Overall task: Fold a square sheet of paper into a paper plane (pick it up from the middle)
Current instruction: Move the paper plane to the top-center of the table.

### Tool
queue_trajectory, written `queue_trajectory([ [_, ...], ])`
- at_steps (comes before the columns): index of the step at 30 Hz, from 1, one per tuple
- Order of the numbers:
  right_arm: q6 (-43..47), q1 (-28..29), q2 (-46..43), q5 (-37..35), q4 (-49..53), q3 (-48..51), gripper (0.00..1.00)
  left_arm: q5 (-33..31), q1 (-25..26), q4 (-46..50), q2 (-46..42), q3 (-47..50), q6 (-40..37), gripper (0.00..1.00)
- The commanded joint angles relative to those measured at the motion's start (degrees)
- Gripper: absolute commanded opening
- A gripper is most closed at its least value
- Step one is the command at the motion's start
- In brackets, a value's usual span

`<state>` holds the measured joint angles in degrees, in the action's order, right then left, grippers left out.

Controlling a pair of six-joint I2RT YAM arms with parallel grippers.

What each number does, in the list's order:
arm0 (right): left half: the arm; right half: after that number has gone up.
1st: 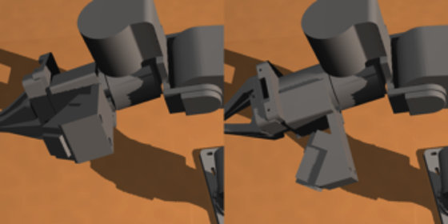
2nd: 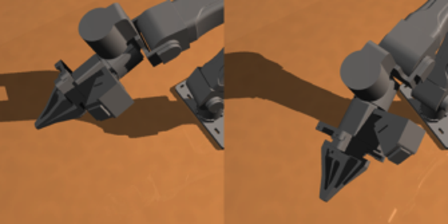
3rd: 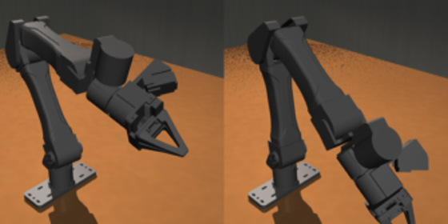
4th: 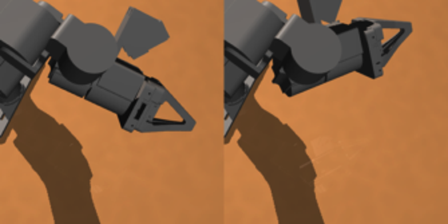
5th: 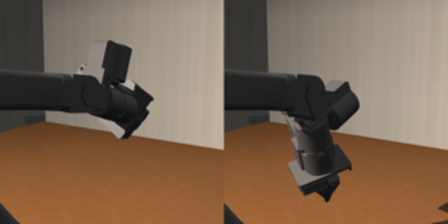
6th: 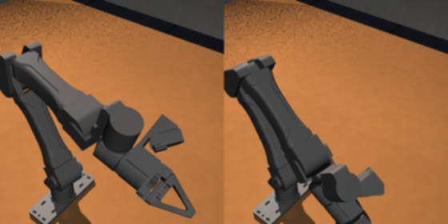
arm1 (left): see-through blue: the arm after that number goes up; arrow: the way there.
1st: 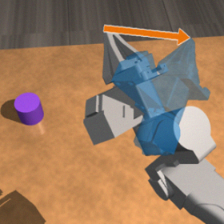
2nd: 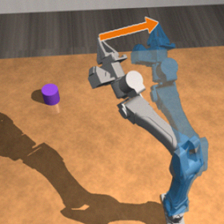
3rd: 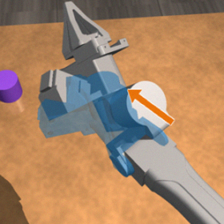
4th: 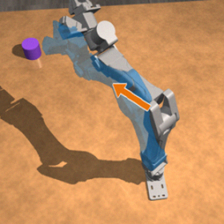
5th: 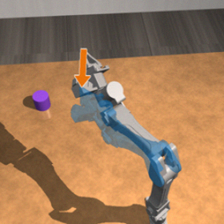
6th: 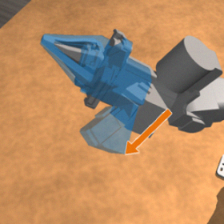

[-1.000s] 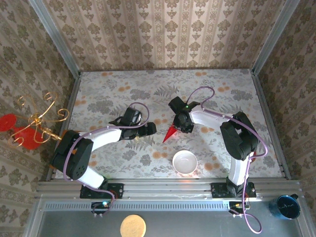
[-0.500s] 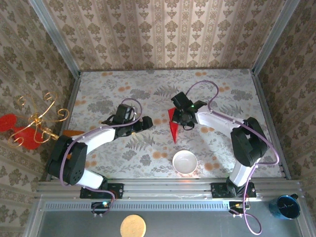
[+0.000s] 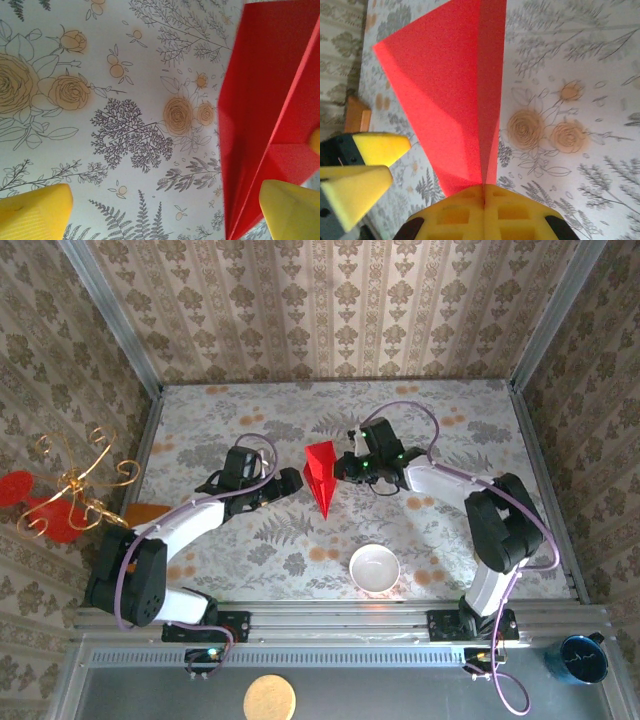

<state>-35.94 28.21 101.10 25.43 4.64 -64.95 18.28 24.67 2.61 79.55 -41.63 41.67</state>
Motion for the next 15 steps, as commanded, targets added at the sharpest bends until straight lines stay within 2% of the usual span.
queue_trajectory([
  [1,-0.4,-1.5,3.6,9.1,-6.9,2.4,0.02,1.8,0.2,-2.5,2.5,-0.5,2.5,0.93],
  [7,-3.8,-4.9,8.7,13.7,-14.5,6.2,0.02,5.9,1.0,-3.6,10.3,-5.0,3.8,0.78],
  [15,-4.5,-7.8,10.2,14.2,-16.0,9.3,0.04,8.6,4.2,-3.5,17.2,-10.6,3.4,0.60],
])
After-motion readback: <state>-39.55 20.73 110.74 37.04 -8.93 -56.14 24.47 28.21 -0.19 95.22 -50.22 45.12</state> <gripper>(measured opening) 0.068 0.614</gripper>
